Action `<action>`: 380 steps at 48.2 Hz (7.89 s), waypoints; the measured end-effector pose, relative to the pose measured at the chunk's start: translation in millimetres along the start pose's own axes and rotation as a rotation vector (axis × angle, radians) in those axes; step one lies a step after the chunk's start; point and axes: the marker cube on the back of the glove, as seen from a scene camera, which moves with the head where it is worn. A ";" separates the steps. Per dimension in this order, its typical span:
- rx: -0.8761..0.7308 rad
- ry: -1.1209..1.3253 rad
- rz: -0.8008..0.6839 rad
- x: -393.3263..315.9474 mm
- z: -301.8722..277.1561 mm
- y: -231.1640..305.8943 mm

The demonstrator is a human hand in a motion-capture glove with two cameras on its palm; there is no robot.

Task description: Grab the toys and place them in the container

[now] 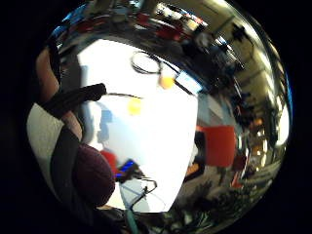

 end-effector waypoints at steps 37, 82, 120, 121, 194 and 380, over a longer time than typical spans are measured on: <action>-0.309 0.023 -0.275 -143.5 88.2 -29.8; -0.606 -0.005 0.054 82.7 119.1 138.4; -0.169 -0.124 -0.010 55.7 39.1 94.2; -0.156 -0.129 -0.024 48.8 32.1 89.2; -0.367 -0.229 -0.302 -69.9 26.7 -5.4; -0.223 0.070 0.253 163.2 24.9 16.8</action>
